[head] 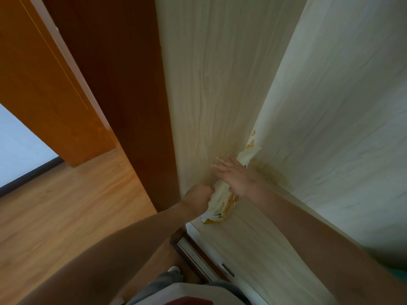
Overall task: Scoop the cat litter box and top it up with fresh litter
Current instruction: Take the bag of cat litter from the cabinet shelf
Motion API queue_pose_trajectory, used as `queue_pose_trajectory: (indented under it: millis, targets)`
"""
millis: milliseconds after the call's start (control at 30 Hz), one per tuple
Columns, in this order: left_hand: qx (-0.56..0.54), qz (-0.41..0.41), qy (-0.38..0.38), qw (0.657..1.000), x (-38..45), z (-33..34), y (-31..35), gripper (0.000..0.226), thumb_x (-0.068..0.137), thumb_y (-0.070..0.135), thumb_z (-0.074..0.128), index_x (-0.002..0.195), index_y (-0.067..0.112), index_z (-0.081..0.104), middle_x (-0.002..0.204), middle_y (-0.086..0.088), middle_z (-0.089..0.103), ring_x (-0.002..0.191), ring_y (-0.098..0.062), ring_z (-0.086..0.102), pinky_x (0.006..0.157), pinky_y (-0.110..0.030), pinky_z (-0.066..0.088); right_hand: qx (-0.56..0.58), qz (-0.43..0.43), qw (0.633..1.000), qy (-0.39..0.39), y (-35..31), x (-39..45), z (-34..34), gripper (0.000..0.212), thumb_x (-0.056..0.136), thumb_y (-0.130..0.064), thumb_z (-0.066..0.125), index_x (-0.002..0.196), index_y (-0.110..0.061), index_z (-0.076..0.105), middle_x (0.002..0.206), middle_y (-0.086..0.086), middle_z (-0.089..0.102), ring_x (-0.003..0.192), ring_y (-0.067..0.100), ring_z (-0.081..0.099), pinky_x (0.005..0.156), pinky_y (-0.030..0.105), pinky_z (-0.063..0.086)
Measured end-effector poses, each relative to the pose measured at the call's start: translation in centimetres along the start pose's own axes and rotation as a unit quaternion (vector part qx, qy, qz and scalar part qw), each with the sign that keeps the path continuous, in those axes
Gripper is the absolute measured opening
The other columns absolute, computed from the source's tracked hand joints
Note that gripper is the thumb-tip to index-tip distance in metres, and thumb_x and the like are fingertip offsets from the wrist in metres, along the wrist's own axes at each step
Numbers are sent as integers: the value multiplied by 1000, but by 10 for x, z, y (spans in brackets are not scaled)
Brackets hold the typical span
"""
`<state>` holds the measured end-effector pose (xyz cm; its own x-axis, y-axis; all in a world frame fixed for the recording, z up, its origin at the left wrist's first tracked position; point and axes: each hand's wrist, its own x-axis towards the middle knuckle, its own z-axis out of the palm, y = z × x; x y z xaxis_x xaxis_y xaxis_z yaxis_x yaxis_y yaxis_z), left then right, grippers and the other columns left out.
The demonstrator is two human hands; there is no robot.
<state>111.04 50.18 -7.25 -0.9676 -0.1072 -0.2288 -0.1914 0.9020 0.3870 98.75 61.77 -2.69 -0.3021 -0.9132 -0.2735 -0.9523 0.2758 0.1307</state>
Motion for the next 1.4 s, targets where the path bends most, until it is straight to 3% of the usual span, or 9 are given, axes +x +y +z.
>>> queue_pose_trajectory:
  millis: [233,400,500,733,867,1000,1100,1300,1400]
  targets:
    - [156,68,-77,982,-27,2,0,41,91,-3,42,129,11,50,112,-12,61,99,-28,59,73,-32,45,-99,19,991,-91,19,-33,29,30,89,-1,47,114,-13,59,108,5,65,105,23,59,114,41,22]
    - [241,155,-51,957,-46,2,-11,24,90,6,54,113,14,53,94,-5,62,77,-21,61,62,-32,51,-111,6,994,1,11,-80,55,31,54,1,78,81,-7,68,62,5,61,50,19,58,45,24,38]
    - [286,244,2,927,-49,3,-20,28,69,1,75,93,9,62,71,-5,61,53,-22,56,43,-29,46,-85,4,996,37,0,-103,76,47,34,-2,89,78,-7,73,61,4,66,41,18,58,34,19,40]
    - [280,275,119,912,-62,18,-30,20,67,-3,72,84,6,67,80,-11,66,66,-26,62,54,-34,53,-16,23,995,99,-36,-128,98,58,54,-3,83,110,-3,71,94,15,73,73,29,72,55,32,57]
    - [185,251,101,945,-62,11,-18,32,86,41,55,87,12,71,104,-6,67,91,-24,63,71,-31,53,17,50,996,67,-46,-134,103,85,48,-3,89,127,-4,58,110,20,69,93,33,70,71,39,59]
    - [57,83,-54,993,-38,-1,15,69,88,61,48,144,22,37,153,-2,29,137,-22,31,111,-34,29,14,62,992,108,-53,-134,115,61,84,-8,54,140,-2,31,136,17,54,122,33,55,103,47,43]
    - [118,74,-154,978,-13,6,26,109,73,72,59,151,31,-4,161,-1,1,147,-20,4,118,-44,4,16,77,994,79,-61,-135,123,58,88,-11,40,144,-1,29,145,17,45,132,34,45,112,49,31]
    - [201,59,-216,954,0,28,11,125,64,67,72,150,34,-12,159,-8,7,145,-32,8,115,-55,5,150,100,984,8,-78,-137,130,63,100,-45,15,150,-8,21,157,13,23,145,29,21,119,51,14]
    - [201,56,-181,961,-6,38,5,121,69,62,72,150,27,-11,155,-11,20,140,-33,23,114,-52,16,294,139,943,70,-83,-123,109,65,100,-51,13,148,-10,31,154,13,29,144,29,26,119,42,19]
